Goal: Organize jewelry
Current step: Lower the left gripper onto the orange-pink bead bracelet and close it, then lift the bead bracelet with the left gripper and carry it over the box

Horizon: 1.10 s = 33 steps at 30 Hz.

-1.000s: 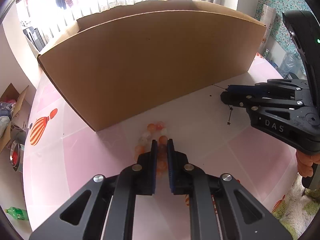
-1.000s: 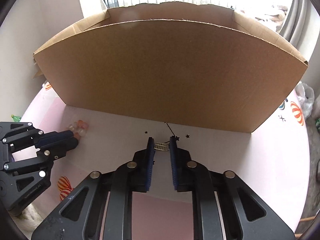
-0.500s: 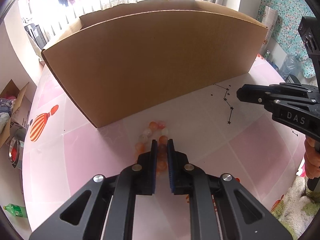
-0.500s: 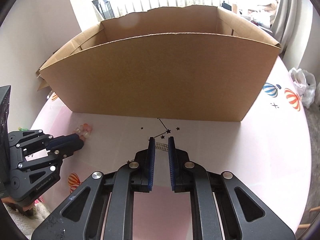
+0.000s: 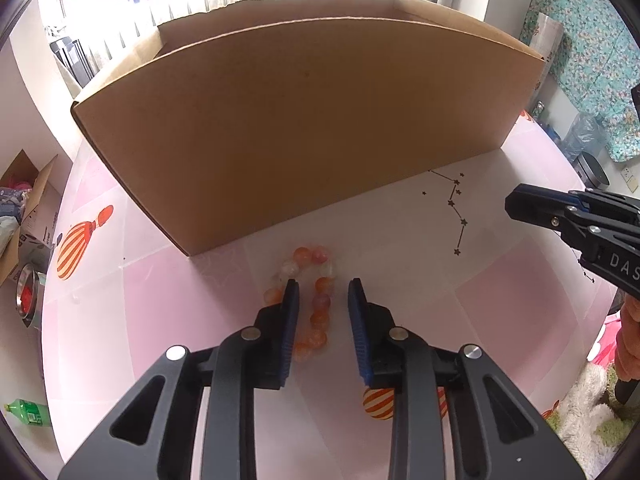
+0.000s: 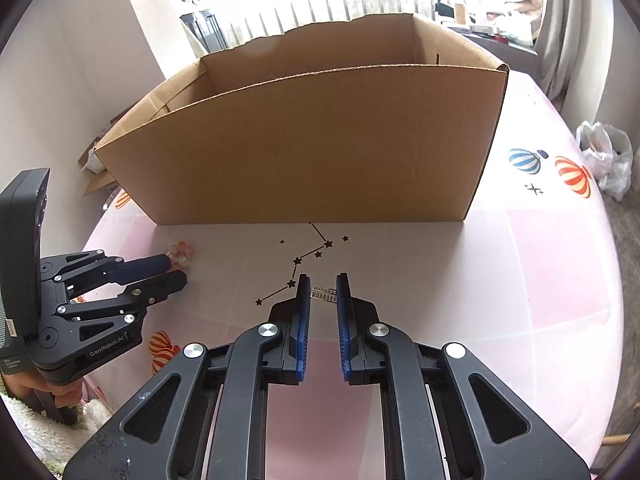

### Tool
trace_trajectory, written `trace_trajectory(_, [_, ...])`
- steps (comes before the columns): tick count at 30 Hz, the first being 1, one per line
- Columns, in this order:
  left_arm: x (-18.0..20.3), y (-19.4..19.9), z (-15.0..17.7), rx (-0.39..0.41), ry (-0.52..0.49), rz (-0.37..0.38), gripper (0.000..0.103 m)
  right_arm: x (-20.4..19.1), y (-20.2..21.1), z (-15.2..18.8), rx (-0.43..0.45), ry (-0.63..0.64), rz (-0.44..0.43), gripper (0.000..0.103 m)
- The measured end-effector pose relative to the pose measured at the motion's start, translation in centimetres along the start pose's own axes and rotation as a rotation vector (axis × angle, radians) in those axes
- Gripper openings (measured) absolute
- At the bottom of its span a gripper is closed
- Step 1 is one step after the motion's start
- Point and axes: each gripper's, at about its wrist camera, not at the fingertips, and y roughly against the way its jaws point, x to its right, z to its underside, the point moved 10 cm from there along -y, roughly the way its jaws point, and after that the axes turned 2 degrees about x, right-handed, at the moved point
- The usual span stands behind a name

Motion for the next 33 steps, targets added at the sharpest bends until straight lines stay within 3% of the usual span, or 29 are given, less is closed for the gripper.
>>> trace_trajectory(7, [0.0,-0.1,-0.5,-0.022,0.016,-0.028,0.024,0.6,0.2,0.3,0.0,-0.009,-0.021,0.011])
trace_trajectory(9, [0.3,-0.2,-0.7,-0.029,0.003,-0.033,0.014,0.8,0.3,0.4,-0.001,-0.013,-0.024,0.011])
trace_trajectory(12, [0.7,-0.3,-1.0,-0.035,-0.011,-0.036,0.01,1.0,0.4,0.3,-0.001,-0.014,-0.026,0.011])
trace_trajectory(33, [1.4,-0.2,-0.6,-0.039,-0.03,-0.021,0.009,1.4,0.9,0.2,0.006,-0.003,-0.037,0.011])
